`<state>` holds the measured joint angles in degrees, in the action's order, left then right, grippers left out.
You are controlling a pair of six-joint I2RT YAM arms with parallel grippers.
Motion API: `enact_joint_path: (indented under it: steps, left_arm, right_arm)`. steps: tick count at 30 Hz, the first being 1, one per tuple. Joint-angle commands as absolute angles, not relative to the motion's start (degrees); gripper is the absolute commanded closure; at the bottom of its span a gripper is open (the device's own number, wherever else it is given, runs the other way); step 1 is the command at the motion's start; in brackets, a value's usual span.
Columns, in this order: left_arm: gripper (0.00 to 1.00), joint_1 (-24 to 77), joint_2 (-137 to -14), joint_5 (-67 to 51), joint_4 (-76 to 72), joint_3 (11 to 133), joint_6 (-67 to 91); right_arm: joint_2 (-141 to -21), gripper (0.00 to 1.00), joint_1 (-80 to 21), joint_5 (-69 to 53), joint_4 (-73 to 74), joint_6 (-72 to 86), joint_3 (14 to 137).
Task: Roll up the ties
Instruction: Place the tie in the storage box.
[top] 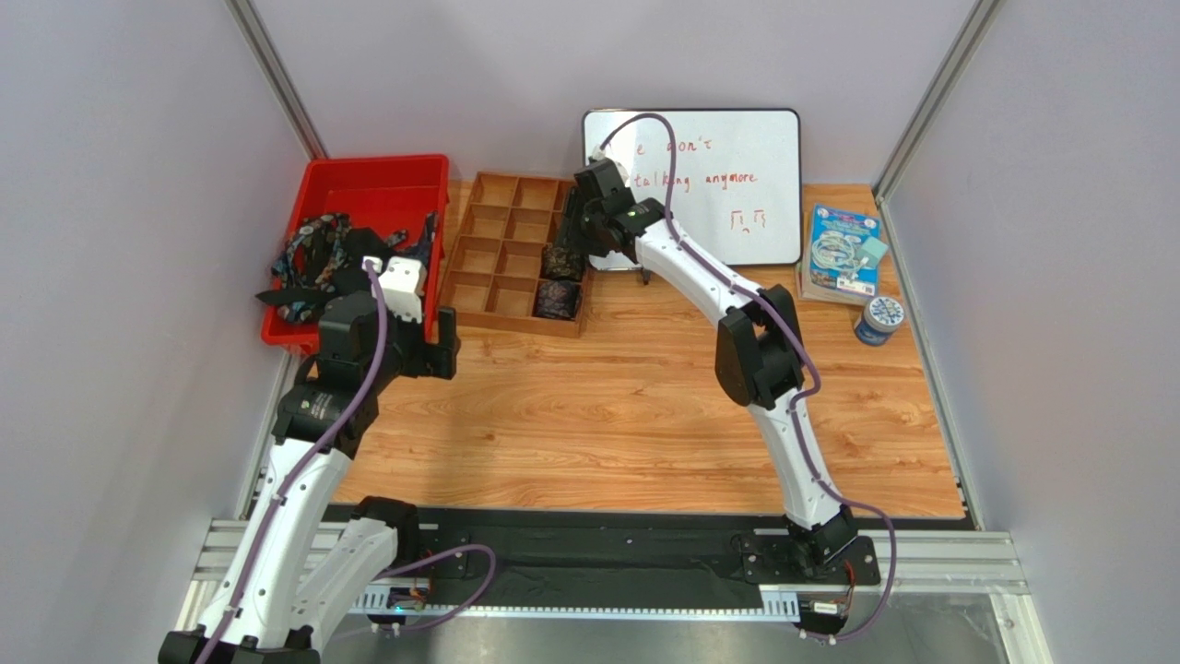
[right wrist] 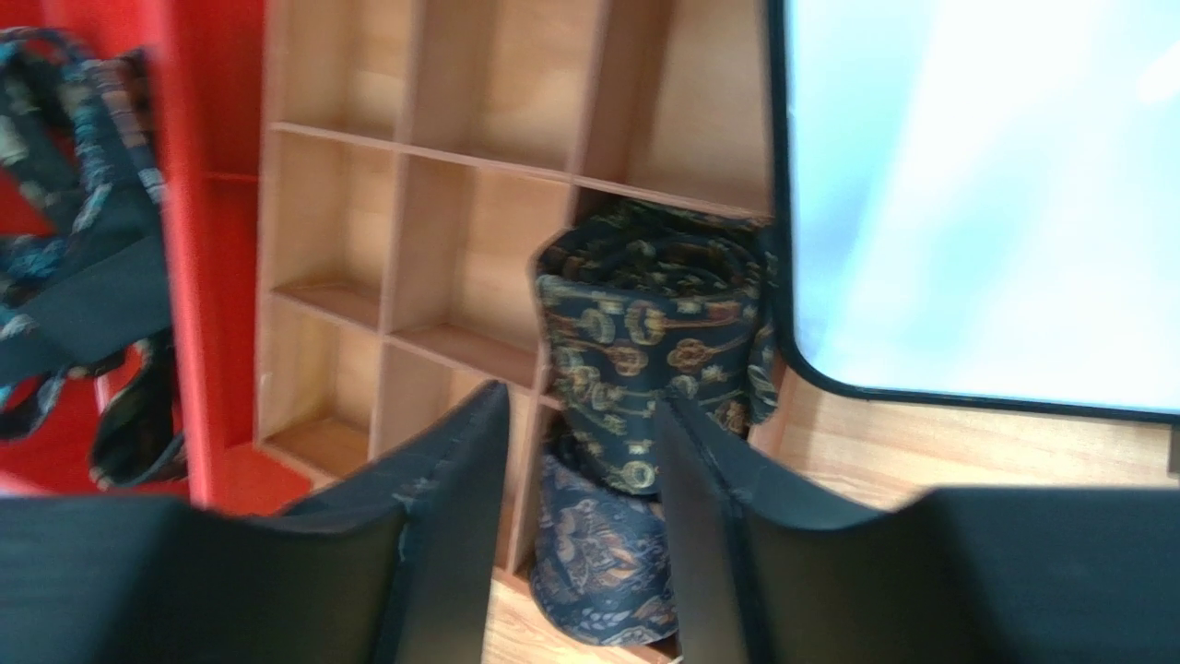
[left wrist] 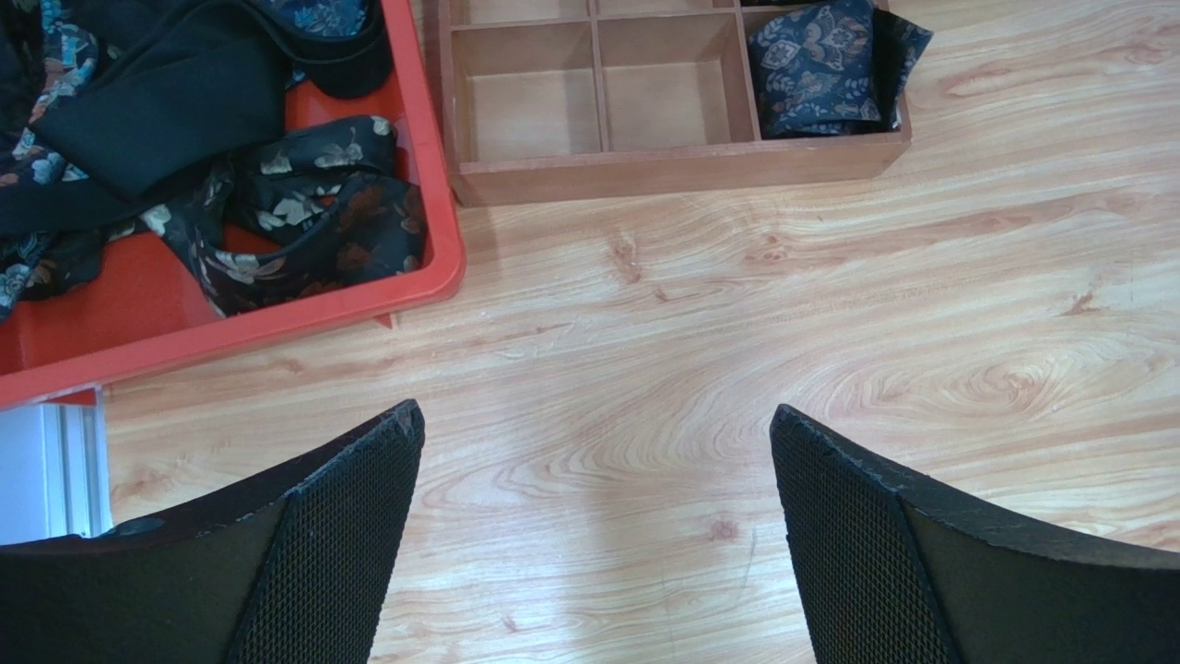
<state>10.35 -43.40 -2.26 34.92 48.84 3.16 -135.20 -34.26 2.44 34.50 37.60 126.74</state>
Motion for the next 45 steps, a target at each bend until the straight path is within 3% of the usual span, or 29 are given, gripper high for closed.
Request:
enact_joint_path:
  steps: [1,8,28,31,34,37,40,41,45]
  left_arm:
    - [0.0,10.02,-43.42,-2.99,33.57,48.96,3.6]
    - [0.0,10.02,-42.98,-2.37,34.1,49.04,3.16]
    - [0.0,10.02,-42.28,-2.37,35.33,48.96,2.72]
    - [0.01,10.02,-42.54,-2.99,35.59,48.95,2.99]
    - [0.01,10.02,-43.59,-4.21,35.77,49.83,3.6]
    - [0.01,10.02,-46.31,-7.9,36.65,52.99,3.34]
    - [0.0,10.02,-50.35,-13.7,38.23,57.82,0.27]
    - [0.01,10.02,-52.88,-14.58,39.19,59.4,0.09]
    - [0.01,10.11,-58.53,-18.36,44.72,66.95,-6.58]
  right_arm:
    - [-130.95,0.6,-34.45,-1.23,27.42,34.54,125.77]
    - [-135.95,0.78,-35.24,-1.67,26.63,34.37,128.76]
    - [-146.07,0.78,-34.98,6.42,23.38,28.48,135.87]
    - [-145.37,0.73,-35.16,4.49,22.33,28.22,137.11]
    - [-142.13,0.61,-35.33,0.89,21.8,27.77,136.67]
    - [-135.98,0.45,-35.51,-3.77,21.62,26.02,134.48]
    - [-127.47,0.24,-35.42,-6.5,21.8,22.25,129.93]
    - [-125.27,0.12,-35.33,-6.94,22.23,19.54,128.25]
    - [-113.93,0.0,-34.28,-6.6,26.53,12.33,120.08]
